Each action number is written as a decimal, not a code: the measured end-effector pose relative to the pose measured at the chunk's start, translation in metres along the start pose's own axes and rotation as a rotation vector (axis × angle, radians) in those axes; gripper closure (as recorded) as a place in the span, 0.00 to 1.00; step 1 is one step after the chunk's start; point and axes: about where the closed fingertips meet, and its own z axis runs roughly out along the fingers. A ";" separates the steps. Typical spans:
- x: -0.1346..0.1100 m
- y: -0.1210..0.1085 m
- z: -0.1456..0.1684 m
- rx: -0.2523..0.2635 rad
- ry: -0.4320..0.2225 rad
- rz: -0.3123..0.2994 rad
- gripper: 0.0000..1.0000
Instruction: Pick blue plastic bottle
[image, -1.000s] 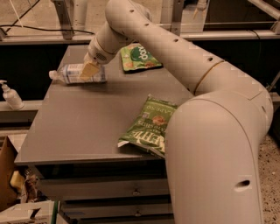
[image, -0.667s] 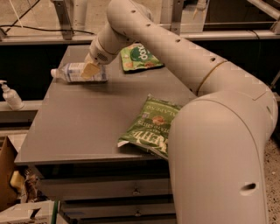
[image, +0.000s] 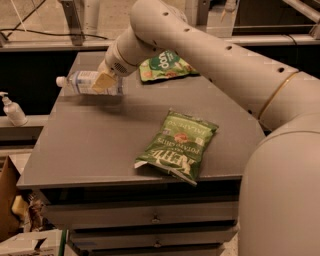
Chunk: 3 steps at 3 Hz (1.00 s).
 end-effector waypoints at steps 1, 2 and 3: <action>-0.034 0.015 -0.033 0.065 -0.106 -0.018 1.00; -0.069 0.021 -0.068 0.141 -0.229 -0.051 1.00; -0.074 0.020 -0.071 0.151 -0.245 -0.055 1.00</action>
Offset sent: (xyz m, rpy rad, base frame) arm -0.0678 -0.0014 0.1540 0.3667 -0.3086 -0.0147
